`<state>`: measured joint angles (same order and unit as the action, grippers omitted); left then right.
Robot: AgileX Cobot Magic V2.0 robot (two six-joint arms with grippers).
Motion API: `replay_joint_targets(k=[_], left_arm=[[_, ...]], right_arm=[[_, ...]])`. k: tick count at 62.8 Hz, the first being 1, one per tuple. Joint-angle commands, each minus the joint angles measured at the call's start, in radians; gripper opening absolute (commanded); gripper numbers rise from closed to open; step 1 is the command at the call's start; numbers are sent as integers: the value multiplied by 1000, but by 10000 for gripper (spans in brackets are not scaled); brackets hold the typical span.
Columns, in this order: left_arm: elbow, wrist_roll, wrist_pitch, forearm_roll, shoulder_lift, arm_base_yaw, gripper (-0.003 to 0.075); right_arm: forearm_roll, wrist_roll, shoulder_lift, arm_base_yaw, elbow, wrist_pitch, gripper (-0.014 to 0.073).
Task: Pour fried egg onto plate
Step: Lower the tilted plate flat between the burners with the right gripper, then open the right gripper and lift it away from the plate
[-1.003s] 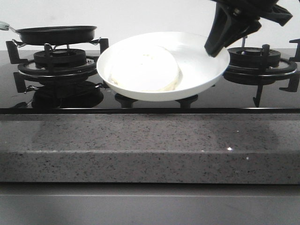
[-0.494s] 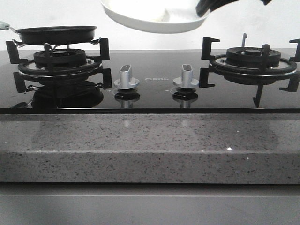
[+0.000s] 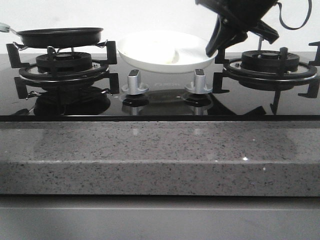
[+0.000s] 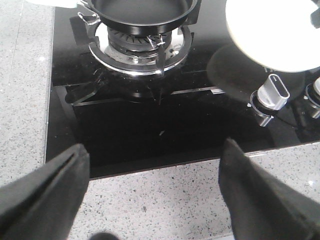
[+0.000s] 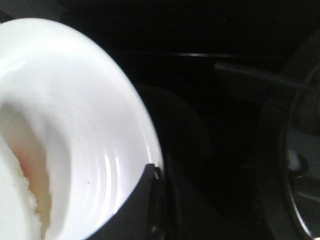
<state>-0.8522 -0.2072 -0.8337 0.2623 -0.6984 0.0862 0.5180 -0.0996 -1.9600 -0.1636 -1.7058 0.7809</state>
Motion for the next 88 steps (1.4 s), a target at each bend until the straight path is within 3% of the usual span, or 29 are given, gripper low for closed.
replay_joint_targets(k=[1,10,30,46,58,78,88], left_arm=[[-26,10,75,26,-1,8,534],[-26,10,75,26,-1,8,534],[-26,10,75,26,-1,8,534],[-26,10,75,26,-1,8,534],[-26,10,75,26,-1,8,534],[-26,10,75,26,-1,8,534],[-26,10,73,26,-1,8,534]], right_arm=[[-9,20,46,5,-51,-36,-107],[-33,20,45,5,-57,-34,-98],[-36,20,44,3,-57,-24,19],[-36,20,44,3,-57,-3,193],[-36,20,47,3,-57,-2,272],[-46,-58,184,2,-57,95,280],[-122,-59,328,-15,0,150,280]])
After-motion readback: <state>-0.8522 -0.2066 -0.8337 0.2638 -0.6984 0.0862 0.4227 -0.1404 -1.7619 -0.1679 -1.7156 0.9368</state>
